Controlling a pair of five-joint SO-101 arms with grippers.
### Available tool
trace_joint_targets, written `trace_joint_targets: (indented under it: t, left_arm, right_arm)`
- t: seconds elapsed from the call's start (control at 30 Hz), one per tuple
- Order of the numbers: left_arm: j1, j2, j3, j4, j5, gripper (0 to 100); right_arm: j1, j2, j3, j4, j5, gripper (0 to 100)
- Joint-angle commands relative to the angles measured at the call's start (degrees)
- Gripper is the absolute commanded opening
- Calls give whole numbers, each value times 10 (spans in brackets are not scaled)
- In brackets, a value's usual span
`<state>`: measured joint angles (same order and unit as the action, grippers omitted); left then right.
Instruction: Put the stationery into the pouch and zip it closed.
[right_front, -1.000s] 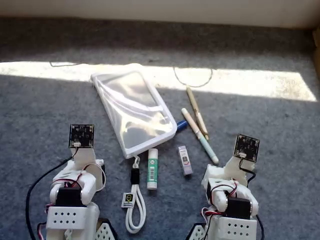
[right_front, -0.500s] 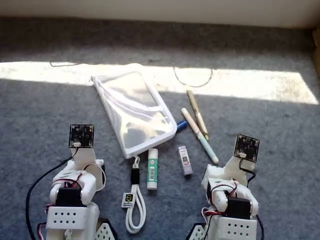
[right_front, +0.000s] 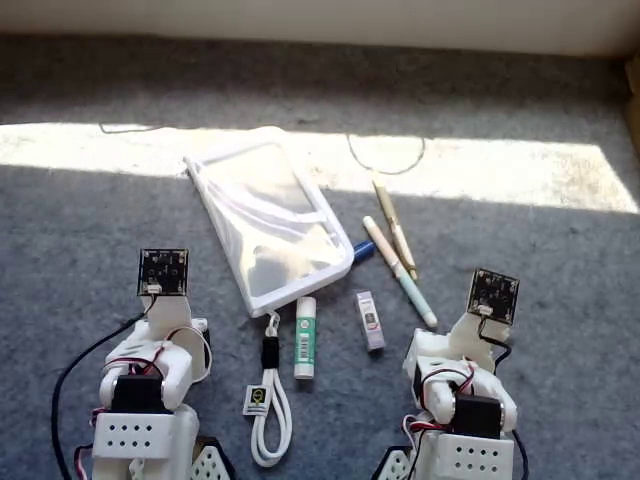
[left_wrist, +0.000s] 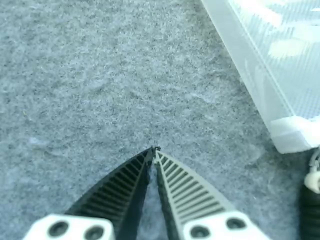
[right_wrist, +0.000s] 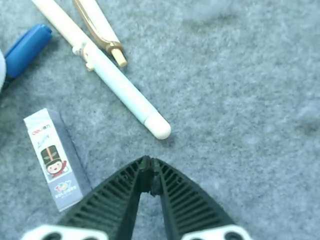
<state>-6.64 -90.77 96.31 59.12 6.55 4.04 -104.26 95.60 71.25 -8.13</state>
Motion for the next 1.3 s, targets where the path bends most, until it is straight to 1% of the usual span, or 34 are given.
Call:
trace_joint_targets:
  t: [0.0, 0.3, 0.57, 0.67, 0.8, 0.9, 1.07, 1.27]
  left_arm:
    - [-2, -7, 10, 2, 5, 6]
    - [-2, -7, 4, 2, 4, 7]
    - [-7, -7, -59, 5, 4, 7]
    - [-28, -7, -90, 4, 4, 7]
    - [-35, -7, -121, 5, 4, 6]
    - [-51, -7, -124, 5, 4, 6]
    - [-115, -7, -128, 1, 3, 7]
    - [-130, -7, -128, 1, 3, 6]
  right_arm:
    - [1, -9, 64, 4, -4, 5]
    - [2, -9, 65, 4, -6, 5]
    - [2, -9, 65, 3, -3, 5]
    - [2, -9, 63, 2, -3, 5]
    - [2, -9, 47, 2, -3, 6]
    - [2, -9, 6, 2, -3, 6]
    - [-1, -7, -96, 2, -4, 5]
    - [-68, -1, -204, 7, -7, 5]
